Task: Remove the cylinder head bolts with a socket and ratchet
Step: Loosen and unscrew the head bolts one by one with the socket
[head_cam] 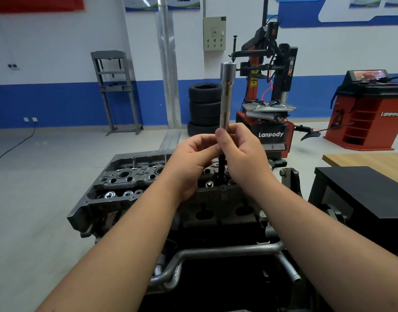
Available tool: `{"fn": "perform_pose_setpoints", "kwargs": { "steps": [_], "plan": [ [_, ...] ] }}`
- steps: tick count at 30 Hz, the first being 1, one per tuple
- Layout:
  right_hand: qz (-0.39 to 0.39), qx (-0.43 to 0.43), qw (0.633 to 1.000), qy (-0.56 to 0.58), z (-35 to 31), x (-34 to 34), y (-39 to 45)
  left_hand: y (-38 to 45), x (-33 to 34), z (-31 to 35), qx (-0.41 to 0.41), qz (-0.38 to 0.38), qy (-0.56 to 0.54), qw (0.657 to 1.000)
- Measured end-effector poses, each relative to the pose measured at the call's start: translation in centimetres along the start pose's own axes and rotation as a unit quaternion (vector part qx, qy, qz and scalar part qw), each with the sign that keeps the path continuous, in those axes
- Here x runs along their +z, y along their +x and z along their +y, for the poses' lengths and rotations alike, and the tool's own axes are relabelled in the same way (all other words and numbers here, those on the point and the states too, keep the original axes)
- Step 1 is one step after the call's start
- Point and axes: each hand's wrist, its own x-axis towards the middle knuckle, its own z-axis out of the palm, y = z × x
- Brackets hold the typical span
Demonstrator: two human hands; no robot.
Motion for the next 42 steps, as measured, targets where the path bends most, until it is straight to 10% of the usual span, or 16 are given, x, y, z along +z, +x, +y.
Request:
{"fn": "perform_pose_setpoints", "kwargs": {
  "steps": [42],
  "plan": [
    [-0.020, -0.001, 0.999, 0.027, -0.08, 0.10, 0.10, -0.02, 0.07, -0.13, 0.012, 0.011, 0.007, 1.000]
  ]
}}
